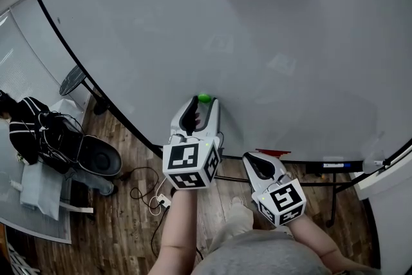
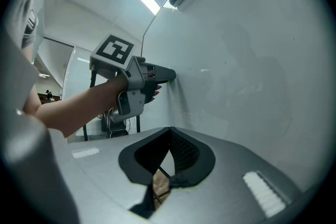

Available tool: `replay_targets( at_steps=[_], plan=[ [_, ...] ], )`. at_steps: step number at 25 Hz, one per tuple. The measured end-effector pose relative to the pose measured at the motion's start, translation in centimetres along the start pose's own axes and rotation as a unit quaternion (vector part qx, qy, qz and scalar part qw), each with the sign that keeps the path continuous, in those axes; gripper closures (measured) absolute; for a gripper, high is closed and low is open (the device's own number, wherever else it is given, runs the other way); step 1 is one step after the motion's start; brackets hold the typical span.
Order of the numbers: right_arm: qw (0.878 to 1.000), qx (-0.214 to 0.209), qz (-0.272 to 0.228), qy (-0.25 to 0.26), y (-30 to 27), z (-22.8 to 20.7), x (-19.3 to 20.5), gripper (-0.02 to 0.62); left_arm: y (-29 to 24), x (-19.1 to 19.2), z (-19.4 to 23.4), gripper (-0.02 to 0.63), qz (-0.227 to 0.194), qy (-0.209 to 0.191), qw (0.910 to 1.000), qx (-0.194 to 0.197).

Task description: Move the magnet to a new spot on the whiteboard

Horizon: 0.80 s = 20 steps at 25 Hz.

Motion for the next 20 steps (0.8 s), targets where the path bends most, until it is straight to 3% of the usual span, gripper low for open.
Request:
replay_targets(
  at_steps=[5,8,10,20],
  plan=[
    [1.0,-0.003,0.002,0.0,-0.3,-0.3,0.0,0.604,-0.1,0.0,0.0,0.428,0.001,-0.01,0.9998,-0.019],
    [1.0,-0.003,0.002,-0.002,-0.3,-0.4,0.1,0.604,-0.1,-0.1,-0.1,0.433,0.004,-0.004,0.9996,-0.027],
    [1.0,-0.001,0.002,-0.004,-0.2,-0.5,0.1,0.604,-0.1,-0.1,-0.1,0.469,0.004,0.002,0.9995,-0.03],
    [1.0,0.014,-0.001,-0.013,1.8,-0.5,-0.3,0.604,0.2,0.0,-0.3,0.469,0.007,0.022,0.999,-0.037]
  ],
)
Point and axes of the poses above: the fingertips, and each gripper's own axes: y backward along the fingers, z to its left, x out of its underside, the point moved 8 cm from there along y, backward along the fingers, and after that the axes turned 6 degrees about -y, right-handed, at the moved point
